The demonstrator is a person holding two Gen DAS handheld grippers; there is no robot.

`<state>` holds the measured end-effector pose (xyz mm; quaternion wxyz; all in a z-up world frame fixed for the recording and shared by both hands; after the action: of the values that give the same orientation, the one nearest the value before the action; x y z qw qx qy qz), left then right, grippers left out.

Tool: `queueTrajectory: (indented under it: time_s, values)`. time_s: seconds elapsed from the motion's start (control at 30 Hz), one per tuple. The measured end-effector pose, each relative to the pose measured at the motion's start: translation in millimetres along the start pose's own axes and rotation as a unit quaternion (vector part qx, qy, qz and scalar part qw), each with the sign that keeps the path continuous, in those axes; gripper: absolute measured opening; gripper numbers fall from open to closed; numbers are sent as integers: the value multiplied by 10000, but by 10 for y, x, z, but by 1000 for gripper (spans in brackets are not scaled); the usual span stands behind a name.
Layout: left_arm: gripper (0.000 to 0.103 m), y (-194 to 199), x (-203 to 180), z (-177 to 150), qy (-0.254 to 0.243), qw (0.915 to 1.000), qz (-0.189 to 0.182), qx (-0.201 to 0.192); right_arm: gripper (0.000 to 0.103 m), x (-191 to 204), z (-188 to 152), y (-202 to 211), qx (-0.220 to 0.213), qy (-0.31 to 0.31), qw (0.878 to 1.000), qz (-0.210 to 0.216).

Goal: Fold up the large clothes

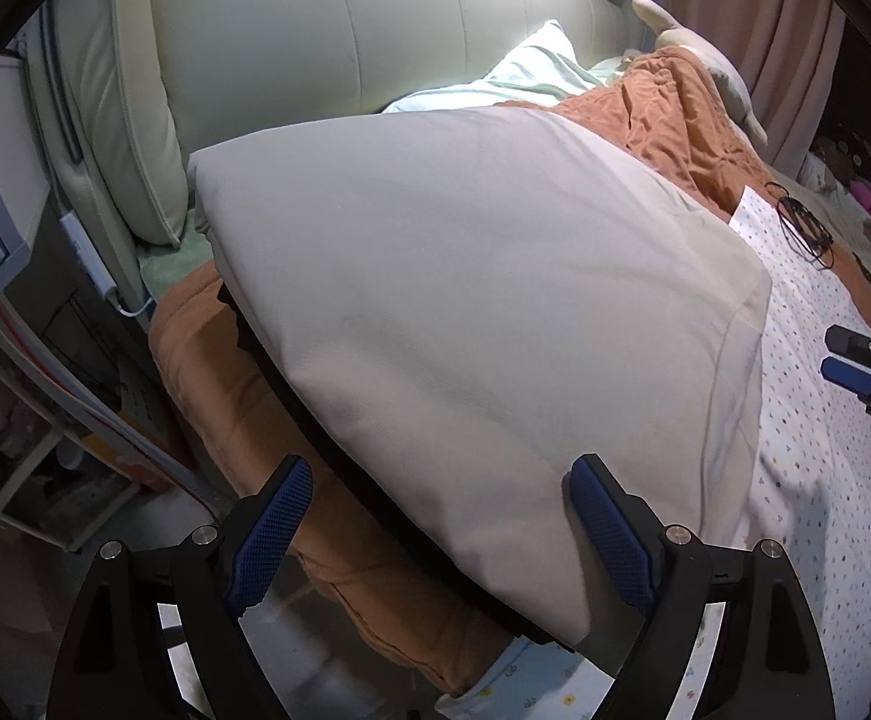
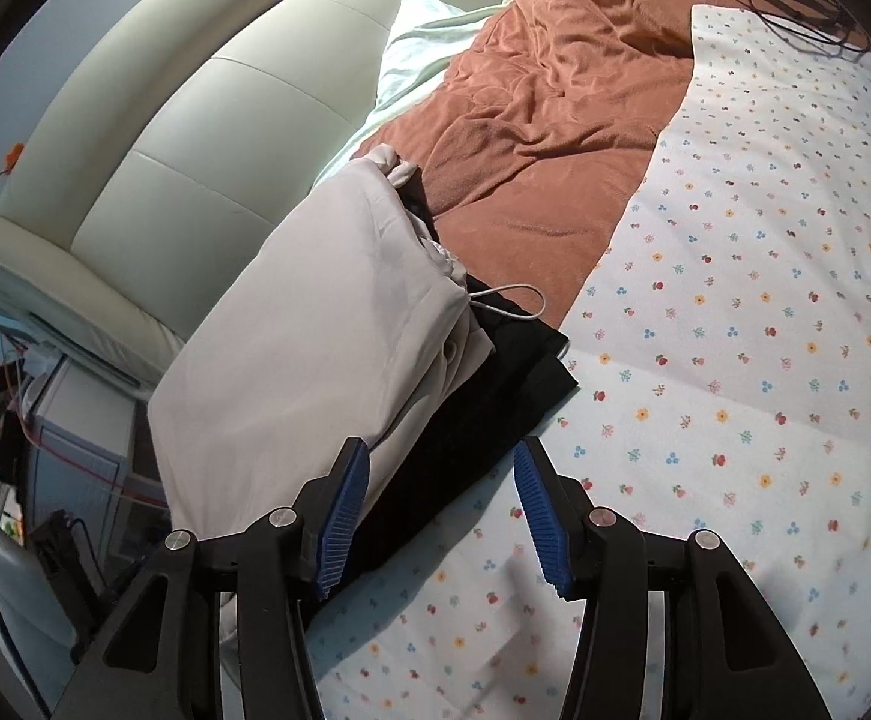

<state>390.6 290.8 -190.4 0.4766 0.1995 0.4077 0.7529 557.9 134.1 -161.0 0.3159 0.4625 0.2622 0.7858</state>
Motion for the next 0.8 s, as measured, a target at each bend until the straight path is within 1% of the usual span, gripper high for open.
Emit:
queueTrajectory:
  time_s: [0.07,0.13,0.2,0.27,0.3,0.33,0.37,0.4,0.47,0.57,0.8]
  values:
    - [89,82,-66,-34,9,10000,-45,-14,73,22,-27,164,-98,73,9999,-30]
    - [89,182,-126,-58,67,9998,-146,-115,79,58,-43,314,-185,144,9997,-42]
    - [89,285,-184,-69,124,9996,-196,-187,83,81,-71,436,-232,208,9995,-82]
    - [89,400,-262,-78,105,9993,-248,-260,91,101,-119,588,-276,331,9990,-128]
    - [89,460,-301,-73,70,9992,-253,-316,93,101,-139,639,-302,381,9987,-155]
    - [90,527,-339,-66,32,9990,-235,-374,96,98,-154,714,-335,448,9982,-206]
    - [93,594,-376,-57,3,9988,-230,-435,98,89,-170,796,-372,508,9977,-270]
    - [99,664,-415,-53,-5,9984,-241,-505,99,75,-185,880,-413,554,9971,-329]
    - [103,818,-487,-23,5,9971,-308,-696,103,38,-203,1035,-495,588,9963,-385]
    - [103,1015,-592,2,-6,9952,-357,-912,103,7,-250,1280,-602,683,9947,-479]
    - [103,1353,-886,-12,-121,9919,-537,-1141,103,-108,-439,1777,-786,911,9900,-736]
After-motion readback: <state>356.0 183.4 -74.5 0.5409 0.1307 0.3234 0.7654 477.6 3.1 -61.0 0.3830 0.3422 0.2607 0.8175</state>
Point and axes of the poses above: each gripper's, at about its wrist camera, not at the fingertips, and y roughly against the way its jaws point, x to its left, z to its top, the point moved 9 cm from there along -y, roughly the way its jaws point
